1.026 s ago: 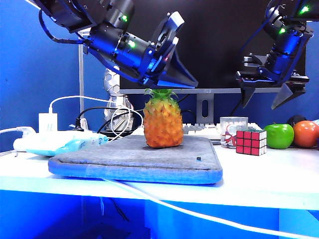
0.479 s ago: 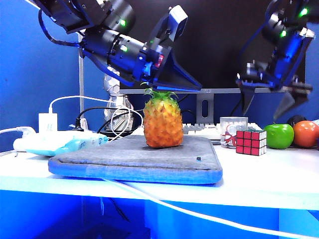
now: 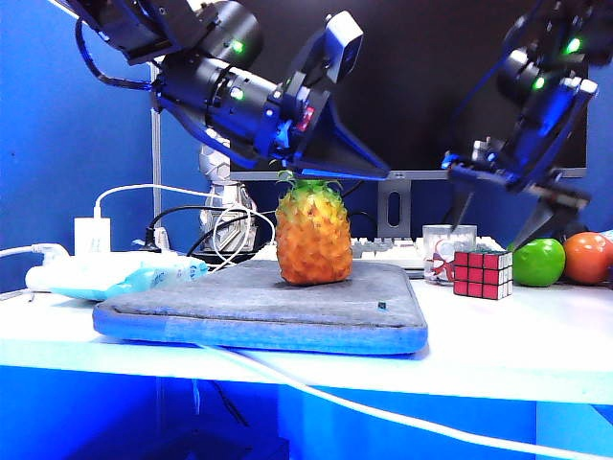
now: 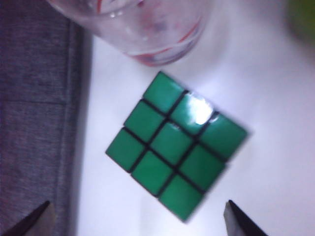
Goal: Rotate the Rubik's Cube so that its red face is facing towards you.
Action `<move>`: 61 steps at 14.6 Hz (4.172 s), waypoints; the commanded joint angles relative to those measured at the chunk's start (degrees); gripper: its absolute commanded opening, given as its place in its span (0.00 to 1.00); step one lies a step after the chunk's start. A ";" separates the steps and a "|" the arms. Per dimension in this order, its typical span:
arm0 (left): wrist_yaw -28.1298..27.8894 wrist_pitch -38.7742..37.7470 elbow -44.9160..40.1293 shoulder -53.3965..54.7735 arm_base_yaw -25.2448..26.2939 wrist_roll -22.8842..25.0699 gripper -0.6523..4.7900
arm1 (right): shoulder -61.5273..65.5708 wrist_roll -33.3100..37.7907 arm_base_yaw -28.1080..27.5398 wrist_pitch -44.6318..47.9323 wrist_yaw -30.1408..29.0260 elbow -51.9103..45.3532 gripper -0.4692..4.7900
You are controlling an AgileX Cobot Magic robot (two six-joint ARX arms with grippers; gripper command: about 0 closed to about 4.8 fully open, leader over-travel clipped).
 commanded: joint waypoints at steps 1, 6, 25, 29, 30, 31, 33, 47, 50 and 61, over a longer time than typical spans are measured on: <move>0.68 0.24 0.26 -0.24 -0.07 -1.55 0.21 | 2.60 4.42 0.48 2.12 -3.43 0.09 1.00; 0.66 0.09 0.26 -0.24 -0.07 -1.55 0.21 | 3.17 4.59 1.57 8.00 -1.42 1.07 1.00; 0.66 -0.26 0.24 -0.22 -0.09 -2.01 0.21 | 8.15 2.16 1.88 12.02 -2.10 5.16 0.92; 0.70 0.15 0.24 -0.22 -0.48 -2.23 0.21 | 8.33 3.74 3.80 12.83 -0.79 9.22 1.00; 0.74 0.15 0.24 -0.22 -0.52 -2.43 0.21 | 9.09 3.78 4.22 11.96 -0.68 10.25 1.00; 0.83 0.04 0.24 -0.22 -0.57 -2.56 0.21 | 10.16 3.58 4.39 10.03 0.22 11.80 1.00; 0.83 -0.81 0.24 -0.22 -0.61 -2.64 0.21 | 11.72 2.86 4.50 6.29 2.43 14.64 1.00; 1.99 -3.58 0.20 -0.22 -0.83 -3.74 0.21 | 11.72 -1.31 6.36 -6.12 13.77 22.71 1.00; 3.26 -4.44 0.20 -0.22 -0.83 -3.91 0.21 | 11.72 -1.46 6.19 -11.54 13.75 24.00 1.00; 4.26 -6.32 0.22 -0.26 -1.03 -5.16 0.21 | 16.00 1.62 5.46 -8.68 12.00 24.96 1.00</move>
